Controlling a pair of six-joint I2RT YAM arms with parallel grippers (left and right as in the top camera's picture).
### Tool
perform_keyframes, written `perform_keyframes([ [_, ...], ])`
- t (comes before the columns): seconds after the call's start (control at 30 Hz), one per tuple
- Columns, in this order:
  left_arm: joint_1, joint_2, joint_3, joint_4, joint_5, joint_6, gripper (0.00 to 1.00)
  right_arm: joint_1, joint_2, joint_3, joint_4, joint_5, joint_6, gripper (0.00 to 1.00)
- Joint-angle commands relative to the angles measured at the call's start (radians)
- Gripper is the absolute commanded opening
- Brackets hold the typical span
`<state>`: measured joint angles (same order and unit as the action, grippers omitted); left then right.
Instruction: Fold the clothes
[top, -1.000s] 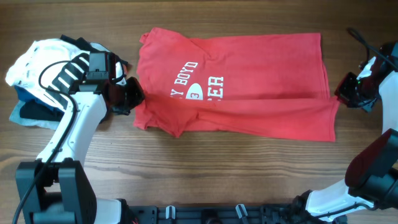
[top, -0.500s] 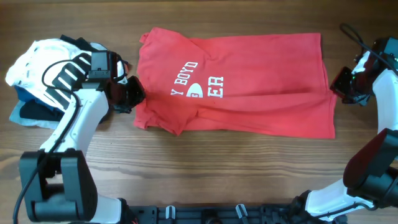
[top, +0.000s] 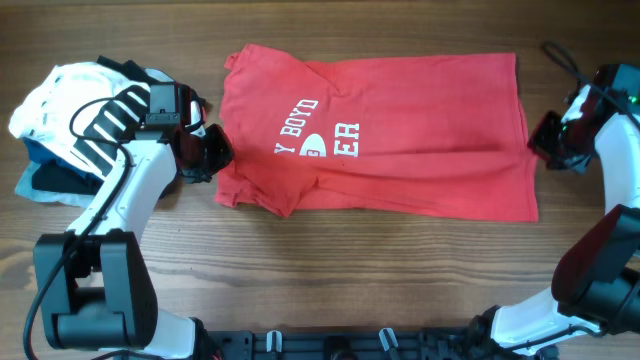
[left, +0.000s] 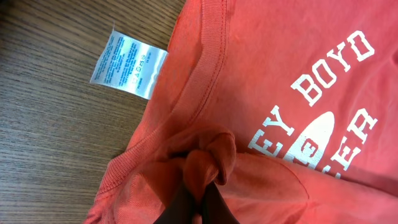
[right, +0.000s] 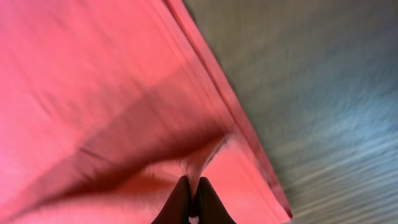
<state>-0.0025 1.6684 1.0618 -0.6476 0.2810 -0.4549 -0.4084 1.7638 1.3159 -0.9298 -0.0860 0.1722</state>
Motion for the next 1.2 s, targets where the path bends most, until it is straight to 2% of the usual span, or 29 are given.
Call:
perform_keyframes([
  [0.0,0.005,0.008,-0.003,-0.003,-0.021,-0.006,0.04,0.005,0.015,-0.095,0.030,0.021,0.015,0.04],
  [0.23,0.005,0.008,-0.003,-0.013,-0.021,-0.006,0.04,0.013,0.015,-0.189,0.114,0.009,0.040,0.04],
  [0.53,0.005,0.008,-0.003,-0.025,-0.021,-0.006,0.04,0.016,0.015,-0.190,0.227,-0.030,0.101,0.05],
  [0.57,0.005,0.008,-0.003,-0.026,-0.021,-0.006,0.04,0.016,0.015,-0.190,0.249,-0.051,0.101,0.14],
  [0.6,0.005,0.008,-0.003,-0.026,-0.021,-0.006,0.04,0.016,0.015,-0.190,0.263,-0.064,0.100,0.31],
  [0.63,0.005,0.008,-0.003,-0.027,-0.021,-0.006,0.04,0.016,0.015,-0.190,0.270,-0.073,0.100,0.40],
  [0.67,0.005,0.008,-0.003,-0.029,-0.021,-0.006,0.05,0.016,0.015,-0.190,0.272,-0.074,0.100,0.47],
  [0.7,0.005,0.008,-0.003,-0.031,-0.021,-0.006,0.05,0.016,0.015,-0.190,0.273,-0.074,0.098,0.49],
  [1.03,0.005,0.008,-0.003,-0.041,-0.021,-0.006,0.05,0.016,0.013,-0.188,0.137,-0.056,0.093,0.47],
  [1.17,0.005,0.008,-0.003,-0.041,-0.021,-0.006,0.05,0.016,0.013,-0.188,0.122,0.023,0.095,0.46],
])
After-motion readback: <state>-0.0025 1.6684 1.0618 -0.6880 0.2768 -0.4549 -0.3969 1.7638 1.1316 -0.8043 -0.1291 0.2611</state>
